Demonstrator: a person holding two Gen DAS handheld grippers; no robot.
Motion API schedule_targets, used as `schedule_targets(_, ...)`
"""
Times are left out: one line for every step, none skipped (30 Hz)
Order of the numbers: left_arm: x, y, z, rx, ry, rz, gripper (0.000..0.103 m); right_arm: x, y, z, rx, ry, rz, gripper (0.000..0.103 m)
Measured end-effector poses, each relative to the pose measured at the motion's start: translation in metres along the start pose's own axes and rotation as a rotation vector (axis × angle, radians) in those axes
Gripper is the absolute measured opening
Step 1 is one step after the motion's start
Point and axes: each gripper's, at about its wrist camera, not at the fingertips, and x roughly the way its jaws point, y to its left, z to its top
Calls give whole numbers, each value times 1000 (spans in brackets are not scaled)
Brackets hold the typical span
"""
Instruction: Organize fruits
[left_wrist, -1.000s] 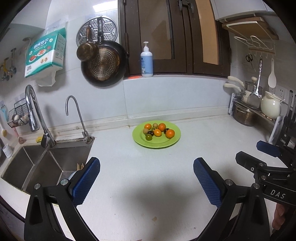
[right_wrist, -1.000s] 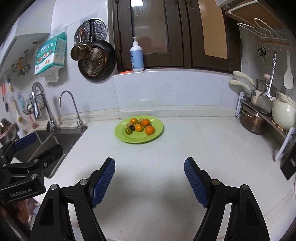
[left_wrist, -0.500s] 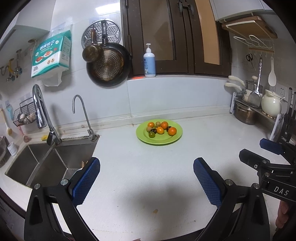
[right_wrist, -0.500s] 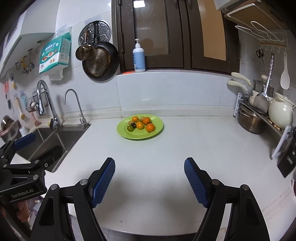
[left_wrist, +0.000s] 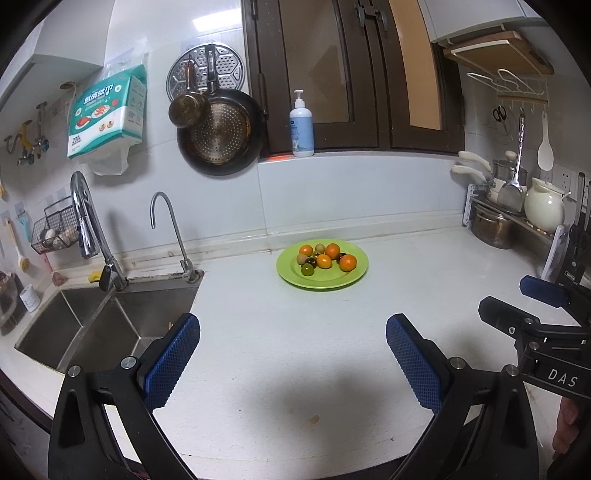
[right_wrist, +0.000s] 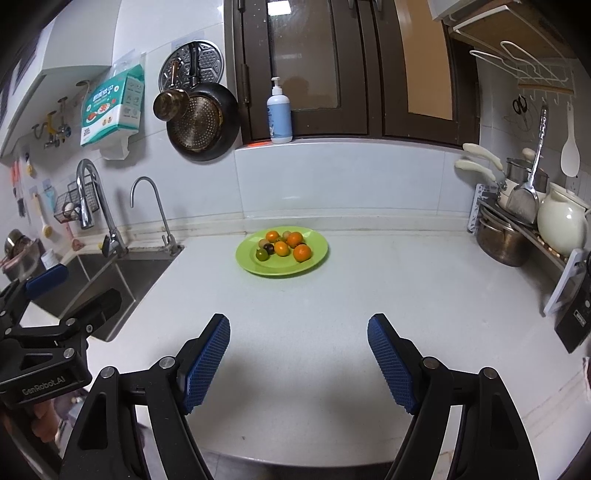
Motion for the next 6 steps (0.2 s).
schedule_targets(0, 0, 0, 1, 0, -1, 103, 0, 0, 0, 0, 2, 0, 77)
schedule_targets(0, 0, 0, 0, -2, -1, 103, 0, 0, 0, 1, 3, -1, 77)
schedule_targets(0, 0, 0, 0, -2, 1, 103, 0, 0, 0, 3, 3, 0, 77)
schedule_targets(0, 0, 1, 0, -3, 2, 103, 0, -1, 0, 3, 3, 1, 77)
schedule_targets(1, -1, 1, 1, -4, 4, 103, 0, 0, 0, 2, 3, 0, 77)
schedule_targets(1, -2, 1, 3, -3, 7, 103, 0, -1, 1, 2, 3, 0, 77)
